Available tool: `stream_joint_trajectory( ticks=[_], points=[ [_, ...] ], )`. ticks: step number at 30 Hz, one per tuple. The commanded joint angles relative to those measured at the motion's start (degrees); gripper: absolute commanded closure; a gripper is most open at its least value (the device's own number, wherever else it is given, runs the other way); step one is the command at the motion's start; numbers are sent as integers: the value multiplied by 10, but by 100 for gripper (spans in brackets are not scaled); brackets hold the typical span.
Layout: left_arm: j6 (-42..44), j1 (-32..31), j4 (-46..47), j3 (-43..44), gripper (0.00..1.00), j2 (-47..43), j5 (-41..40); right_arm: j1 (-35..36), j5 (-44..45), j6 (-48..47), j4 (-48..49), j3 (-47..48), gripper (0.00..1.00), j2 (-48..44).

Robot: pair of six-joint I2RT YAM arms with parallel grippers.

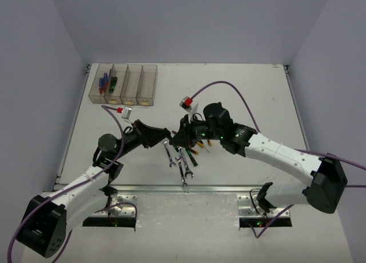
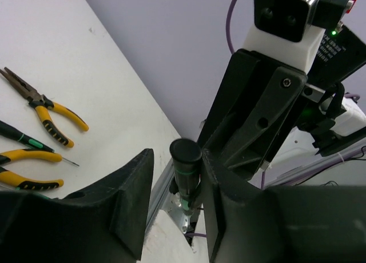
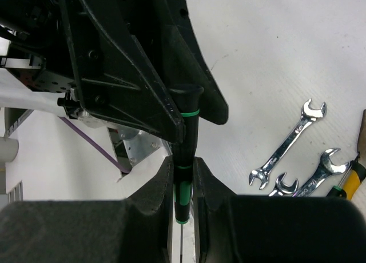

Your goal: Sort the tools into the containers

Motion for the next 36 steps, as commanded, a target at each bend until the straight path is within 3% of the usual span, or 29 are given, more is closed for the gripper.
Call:
stream_joint_trajectory(
  ticks=[1, 2, 3, 5, 6, 7, 8, 9, 10, 12, 13, 14, 17, 20, 22, 24, 29, 36],
  points=[
    [3, -7, 50, 34, 76, 8, -14, 3, -14, 1, 37, 15, 100, 1],
    [3, -8, 51, 37, 93, 11, -12, 2, -13, 1, 37, 15, 100, 2],
    [4, -9, 50, 41, 98, 13, -10, 2, -9, 0, 35, 15, 100, 1],
    [8, -9, 47, 47, 100, 17, -7, 2, -1, -3, 25, 17, 97, 1],
    [14, -10, 35, 54, 100, 18, -9, 2, 5, -6, 19, 18, 88, 0],
    [26, -9, 13, 63, 100, 19, -17, 2, 14, -9, 12, 18, 73, -1],
    [66, -9, -77, 96, 100, 20, -30, 2, 28, -17, 4, 20, 33, -5],
    [76, -9, -99, 128, 100, 23, -50, 2, 53, -26, -18, 22, 6, -6],
    [123, -9, -213, 162, 100, 30, -82, 2, 95, -34, -48, 27, 1, -8],
    [251, -10, -469, 318, 100, 94, -230, -3, 297, -42, -182, 54, 1, -6],
    [280, -8, -523, 360, 100, 119, -295, -6, 344, -42, -217, 53, 1, -9],
    [308, -7, -562, 405, 100, 155, -405, -11, 382, -42, -258, 40, 1, -23],
    [400, 20, -641, 549, 100, 299, -596, -36, 432, -32, -278, -8, 1, -82],
    [429, 63, -621, 626, 100, 393, -746, -52, 430, -34, -283, -44, 1, -136],
    [445, 97, -602, 680, 100, 470, -737, -55, 424, -40, -293, -51, 1, -152],
    [501, 130, -574, 792, 100, 552, -727, -55, 413, -44, -301, -65, 1, -169],
    [643, 181, -549, 957, 100, 695, -648, -56, 374, -46, -302, -113, 1, -192],
    [668, 232, -539, 985, 100, 730, -591, -56, 346, -42, -288, -133, 1, -168]
  ],
)
